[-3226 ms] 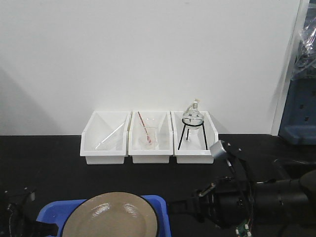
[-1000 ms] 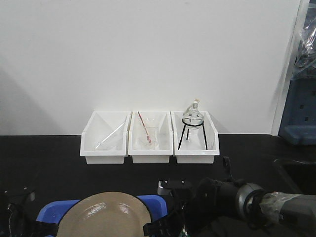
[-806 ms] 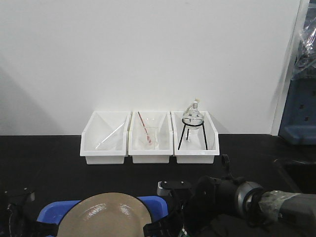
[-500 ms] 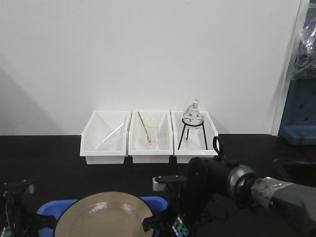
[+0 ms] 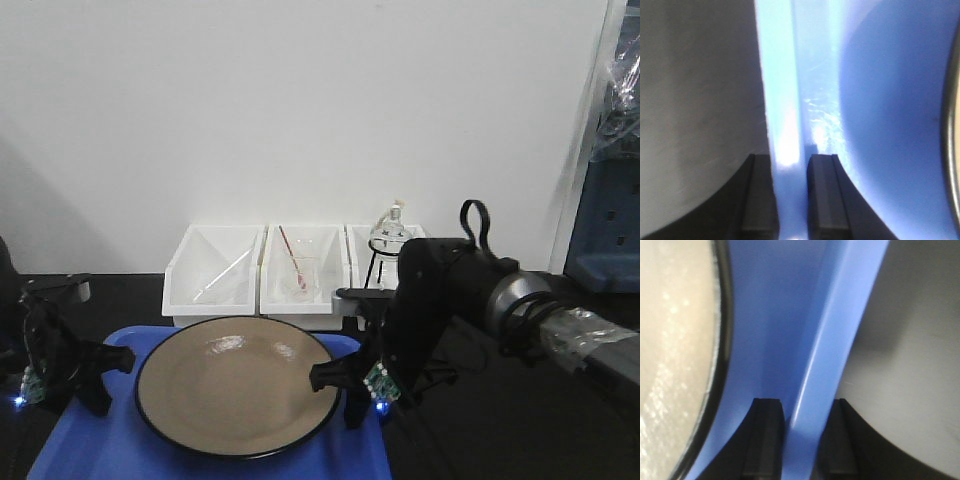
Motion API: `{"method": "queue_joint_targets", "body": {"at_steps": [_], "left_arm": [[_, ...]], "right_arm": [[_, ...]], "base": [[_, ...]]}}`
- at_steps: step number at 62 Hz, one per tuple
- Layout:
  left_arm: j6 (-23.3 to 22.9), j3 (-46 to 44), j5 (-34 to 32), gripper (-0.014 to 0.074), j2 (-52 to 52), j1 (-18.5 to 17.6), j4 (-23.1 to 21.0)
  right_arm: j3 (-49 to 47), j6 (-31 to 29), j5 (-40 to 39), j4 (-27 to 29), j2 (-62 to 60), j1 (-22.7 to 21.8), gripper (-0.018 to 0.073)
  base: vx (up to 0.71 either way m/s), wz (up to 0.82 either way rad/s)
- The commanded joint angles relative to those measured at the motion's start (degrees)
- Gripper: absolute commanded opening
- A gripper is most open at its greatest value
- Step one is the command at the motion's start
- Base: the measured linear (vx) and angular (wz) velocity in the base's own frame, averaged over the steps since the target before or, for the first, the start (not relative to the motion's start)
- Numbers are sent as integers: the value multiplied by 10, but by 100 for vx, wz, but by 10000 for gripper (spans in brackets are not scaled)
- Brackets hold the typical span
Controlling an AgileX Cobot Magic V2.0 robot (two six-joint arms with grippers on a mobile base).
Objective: Place disk in tray to left cabinet
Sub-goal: 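Lift the blue tray with the plate using both grippers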
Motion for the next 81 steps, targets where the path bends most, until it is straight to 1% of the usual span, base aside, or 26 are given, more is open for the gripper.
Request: {"method": "queue_joint_targets", "body": {"at_steps": [1, 9, 21, 38, 61, 69, 77, 81], "left_arm": [[-4, -34, -24, -1, -29, -24, -36], [-20, -40, -21, -1, -26, -37, -36], [-29, -40, -8, -1, -26, -40, -37], [-29, -40, 26, -1, -30, -40, -35], [-29, -42, 18, -1, -46, -40, -32], [-28, -63, 43, -1, -46, -39, -29], [-29, -94, 74, -1, -46, -39, -6], [-29, -102, 81, -1, -46, -39, -2]], "right_arm": [[-23, -12, 4, -1, -65, -18, -4], [-23, -12, 17, -3, -93, -38, -4], [-23, -12, 26, -5, -123, -55, -4], [-22, -12, 37, -1, -124, -55, -4], [-22, -12, 32, -1, -124, -55, -4], [-22, -12, 29, -1, -124, -55, -4], [-22, -12, 28, -1, -124, -55, -4], [-22, -12, 27, -1, -124, -55, -4]], "base": [[0, 0], [0, 0], [0, 0], [0, 0], [0, 0], [0, 0], [0, 0], [0, 0]]}}
